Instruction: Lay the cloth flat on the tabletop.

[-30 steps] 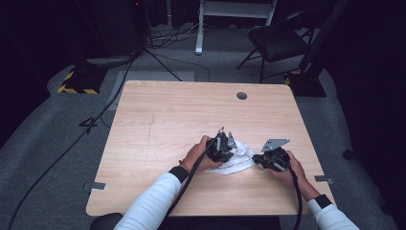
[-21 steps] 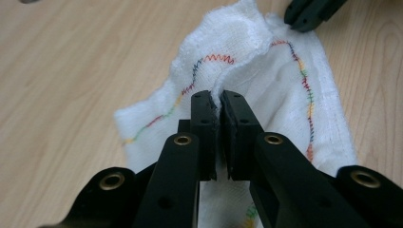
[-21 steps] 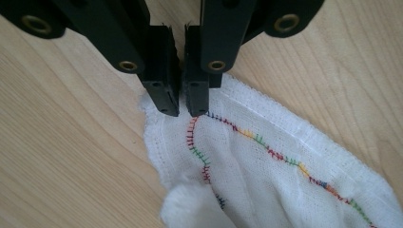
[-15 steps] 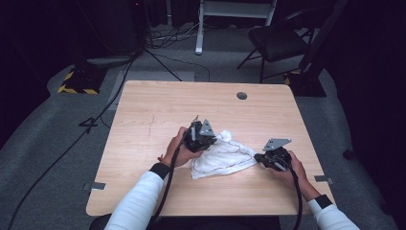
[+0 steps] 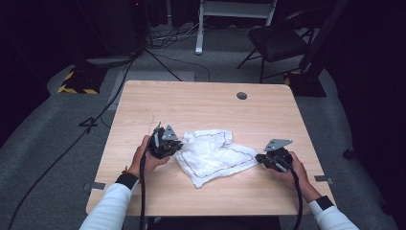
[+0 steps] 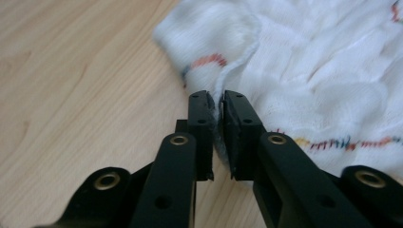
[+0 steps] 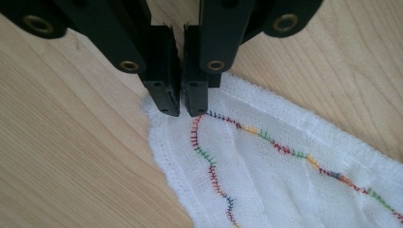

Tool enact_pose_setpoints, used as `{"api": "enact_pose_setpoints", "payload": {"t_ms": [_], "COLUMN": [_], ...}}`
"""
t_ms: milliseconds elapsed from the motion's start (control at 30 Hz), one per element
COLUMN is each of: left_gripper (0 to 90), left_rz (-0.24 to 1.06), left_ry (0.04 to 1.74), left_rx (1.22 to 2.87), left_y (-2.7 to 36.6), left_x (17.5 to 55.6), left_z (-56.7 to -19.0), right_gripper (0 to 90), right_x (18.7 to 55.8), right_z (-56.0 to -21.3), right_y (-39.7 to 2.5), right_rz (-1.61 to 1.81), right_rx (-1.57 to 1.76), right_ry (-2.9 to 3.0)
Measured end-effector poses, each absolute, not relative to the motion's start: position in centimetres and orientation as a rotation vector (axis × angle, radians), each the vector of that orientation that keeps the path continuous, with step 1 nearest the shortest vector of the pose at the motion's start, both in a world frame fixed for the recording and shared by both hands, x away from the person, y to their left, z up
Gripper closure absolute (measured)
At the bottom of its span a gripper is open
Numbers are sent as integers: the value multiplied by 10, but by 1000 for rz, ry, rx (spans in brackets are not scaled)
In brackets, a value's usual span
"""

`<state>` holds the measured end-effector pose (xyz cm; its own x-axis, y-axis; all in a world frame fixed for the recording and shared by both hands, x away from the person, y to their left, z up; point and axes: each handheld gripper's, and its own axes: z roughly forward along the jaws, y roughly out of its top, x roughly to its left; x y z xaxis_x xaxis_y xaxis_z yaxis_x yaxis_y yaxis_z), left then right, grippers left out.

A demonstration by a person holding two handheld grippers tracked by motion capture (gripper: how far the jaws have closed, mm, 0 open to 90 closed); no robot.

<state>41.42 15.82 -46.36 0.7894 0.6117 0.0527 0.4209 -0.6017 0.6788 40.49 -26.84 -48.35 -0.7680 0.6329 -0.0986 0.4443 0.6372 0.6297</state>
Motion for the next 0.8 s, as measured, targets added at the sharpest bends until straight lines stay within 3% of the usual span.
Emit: {"api": "enact_pose_setpoints", "payload": {"t_ms": [33,100,133,233,300,333,433,600,800], "left_gripper": [726,701,587,519,379,352,339,239,226], "left_rz": [358,362,354,335,338,338,335,373,359], "left_ry": [788,804,839,824,853,853,852,920,1001], "left_rx": [2297,2289,2283,2286,2264,2264,2230,2164,2145], "left_y": [164,166,169,169,166,166,166,171,179], "left_x": [414,414,416,416,417,417,416,422,433], "left_z": [-467,-468,-470,-470,-469,-469,-468,-464,-471], "right_gripper": [764,744,684,634,617,616,592,527,482], "right_x": [406,408,412,418,430,434,442,467,485], "right_z": [-481,-479,-471,-465,-458,-457,-455,-456,-461], "right_y": [-268,-267,-264,-259,-247,-242,-229,-196,-177], "right_rz": [865,880,923,959,989,1013,1025,1050,1059], "right_rx": [865,869,883,879,850,836,813,819,869], "right_ry": [2526,2514,2481,2461,2438,2433,2423,2429,2422]}}
